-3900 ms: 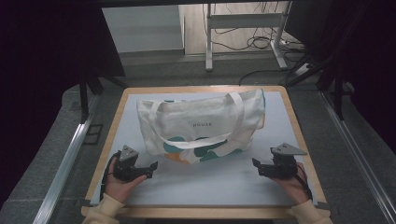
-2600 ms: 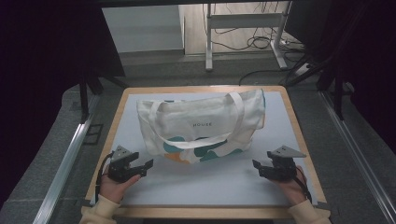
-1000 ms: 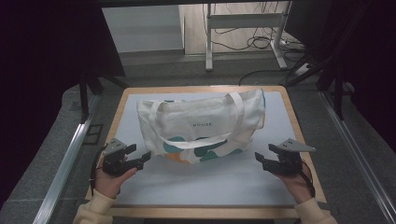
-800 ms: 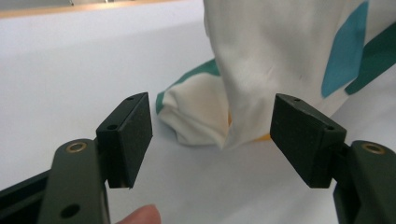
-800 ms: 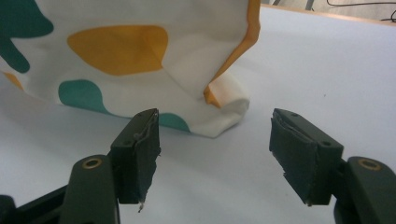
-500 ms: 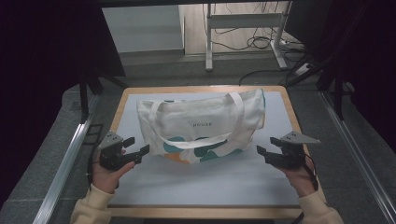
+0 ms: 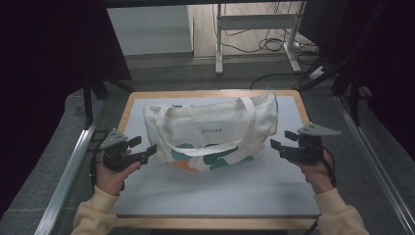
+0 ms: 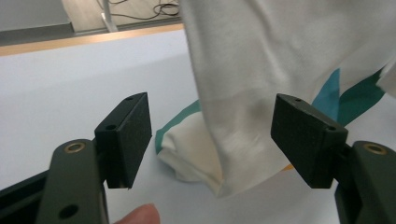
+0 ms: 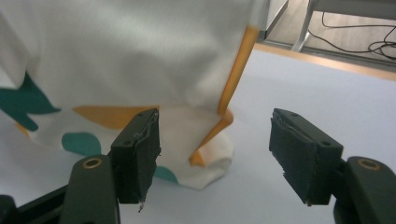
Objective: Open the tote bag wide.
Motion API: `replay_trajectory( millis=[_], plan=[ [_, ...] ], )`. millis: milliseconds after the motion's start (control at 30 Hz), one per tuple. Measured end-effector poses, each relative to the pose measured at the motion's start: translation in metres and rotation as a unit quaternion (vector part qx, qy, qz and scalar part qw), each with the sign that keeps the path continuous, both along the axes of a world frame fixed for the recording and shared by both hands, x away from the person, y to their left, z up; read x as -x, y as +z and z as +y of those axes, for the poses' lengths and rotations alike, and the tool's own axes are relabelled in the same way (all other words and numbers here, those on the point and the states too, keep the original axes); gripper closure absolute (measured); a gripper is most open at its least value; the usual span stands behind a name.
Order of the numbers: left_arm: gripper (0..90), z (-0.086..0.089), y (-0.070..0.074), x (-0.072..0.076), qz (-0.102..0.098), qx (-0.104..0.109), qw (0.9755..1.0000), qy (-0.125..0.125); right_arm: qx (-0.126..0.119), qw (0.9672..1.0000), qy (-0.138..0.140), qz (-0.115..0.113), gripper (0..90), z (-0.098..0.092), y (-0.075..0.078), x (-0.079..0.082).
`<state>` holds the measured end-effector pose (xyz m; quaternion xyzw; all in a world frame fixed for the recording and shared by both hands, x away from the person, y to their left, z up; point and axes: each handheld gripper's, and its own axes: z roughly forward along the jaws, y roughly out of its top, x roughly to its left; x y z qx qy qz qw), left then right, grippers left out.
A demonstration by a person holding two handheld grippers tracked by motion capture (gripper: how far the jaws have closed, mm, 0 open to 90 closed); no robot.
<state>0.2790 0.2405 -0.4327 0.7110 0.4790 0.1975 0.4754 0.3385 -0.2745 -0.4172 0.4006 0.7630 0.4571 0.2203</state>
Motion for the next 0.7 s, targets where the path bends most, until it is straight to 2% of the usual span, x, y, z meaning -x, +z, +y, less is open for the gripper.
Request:
replay_trajectory(
  millis=[500,700],
  plan=[
    [29.3,-0.006,0.004,-0.014,0.004,0.000,1.0000,-0.002,0.005,1.0000,0.002,-0.003,33.0,0.011,0.019,-0.024],
    [31.0,-0.011,0.005,-0.021,0.007,0.005,0.9999,-0.007,-0.006,0.9999,0.014,0.003,33.0,0.011,0.026,-0.037]
  ],
)
